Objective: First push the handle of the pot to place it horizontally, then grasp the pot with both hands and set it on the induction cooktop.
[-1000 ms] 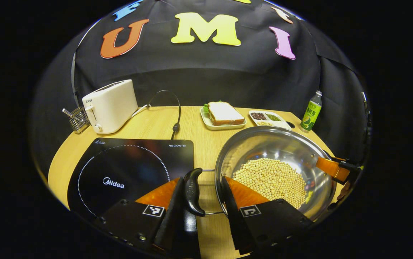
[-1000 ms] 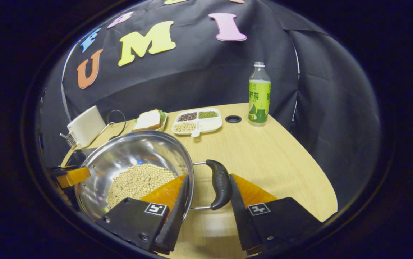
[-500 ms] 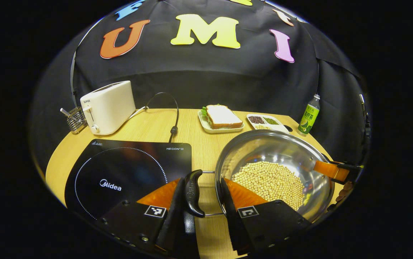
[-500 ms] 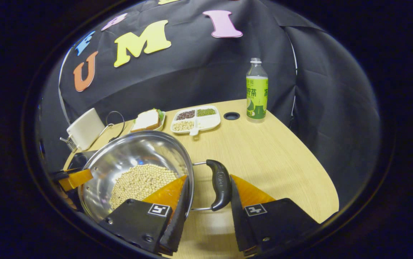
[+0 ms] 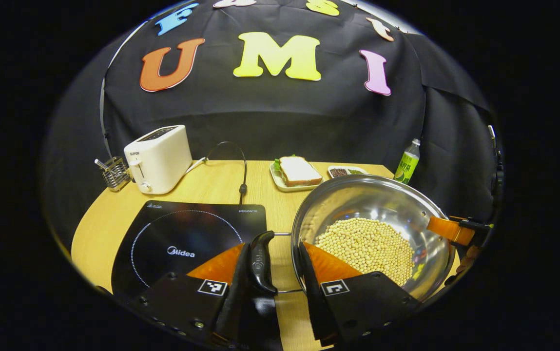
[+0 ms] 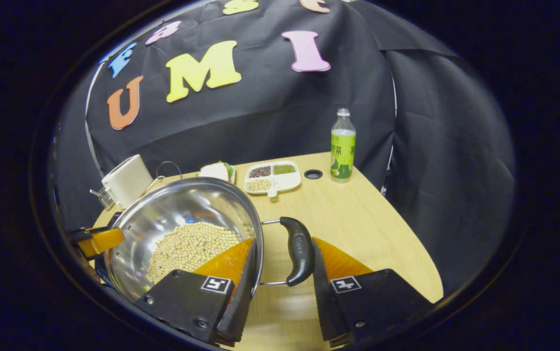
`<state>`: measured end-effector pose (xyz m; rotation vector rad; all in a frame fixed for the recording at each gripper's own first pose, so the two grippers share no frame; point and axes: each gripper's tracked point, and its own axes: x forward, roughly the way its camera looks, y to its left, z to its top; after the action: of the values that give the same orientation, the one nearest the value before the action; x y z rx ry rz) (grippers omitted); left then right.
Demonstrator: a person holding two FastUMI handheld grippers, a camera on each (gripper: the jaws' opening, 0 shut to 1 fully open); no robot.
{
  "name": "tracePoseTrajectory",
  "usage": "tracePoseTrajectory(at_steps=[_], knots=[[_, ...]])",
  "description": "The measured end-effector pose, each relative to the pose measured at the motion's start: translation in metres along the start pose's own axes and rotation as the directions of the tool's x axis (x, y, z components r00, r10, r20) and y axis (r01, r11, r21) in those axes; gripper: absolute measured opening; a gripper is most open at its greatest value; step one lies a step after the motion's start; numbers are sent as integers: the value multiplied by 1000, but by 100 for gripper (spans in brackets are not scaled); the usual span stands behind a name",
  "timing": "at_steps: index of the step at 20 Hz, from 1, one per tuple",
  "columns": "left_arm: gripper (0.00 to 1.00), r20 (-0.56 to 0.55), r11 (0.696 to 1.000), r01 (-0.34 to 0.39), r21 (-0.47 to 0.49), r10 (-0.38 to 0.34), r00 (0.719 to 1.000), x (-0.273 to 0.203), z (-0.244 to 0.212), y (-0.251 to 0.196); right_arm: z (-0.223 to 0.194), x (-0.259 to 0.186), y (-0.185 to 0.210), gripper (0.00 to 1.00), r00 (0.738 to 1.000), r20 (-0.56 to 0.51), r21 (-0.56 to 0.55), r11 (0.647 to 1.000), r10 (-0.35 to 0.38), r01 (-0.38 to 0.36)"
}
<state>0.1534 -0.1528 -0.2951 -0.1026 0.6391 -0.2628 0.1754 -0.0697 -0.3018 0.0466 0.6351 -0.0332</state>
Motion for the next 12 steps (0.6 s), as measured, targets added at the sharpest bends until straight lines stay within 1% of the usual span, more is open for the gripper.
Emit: tracePoseTrajectory(at_steps=[5, 6, 10, 12], knots=[[55, 39, 1000, -6, -8, 6, 999, -44, 19, 22, 14, -45, 35, 61, 1000, 17, -12, 1000, 8, -8], [55, 54, 1000, -8, -2, 8, 998, -52, 23, 30, 18, -52, 43, 60, 1000, 26, -16, 1000, 11, -10], [54, 115, 999, -37, -11, 38, 993, -82, 43, 66, 30, -74, 85, 61, 998, 40, -33, 998, 47, -45], [54, 130, 998, -56, -22, 58, 990, -94, 49, 86, 36, -78, 110, 60, 997, 49, -52, 997, 67, -65]])
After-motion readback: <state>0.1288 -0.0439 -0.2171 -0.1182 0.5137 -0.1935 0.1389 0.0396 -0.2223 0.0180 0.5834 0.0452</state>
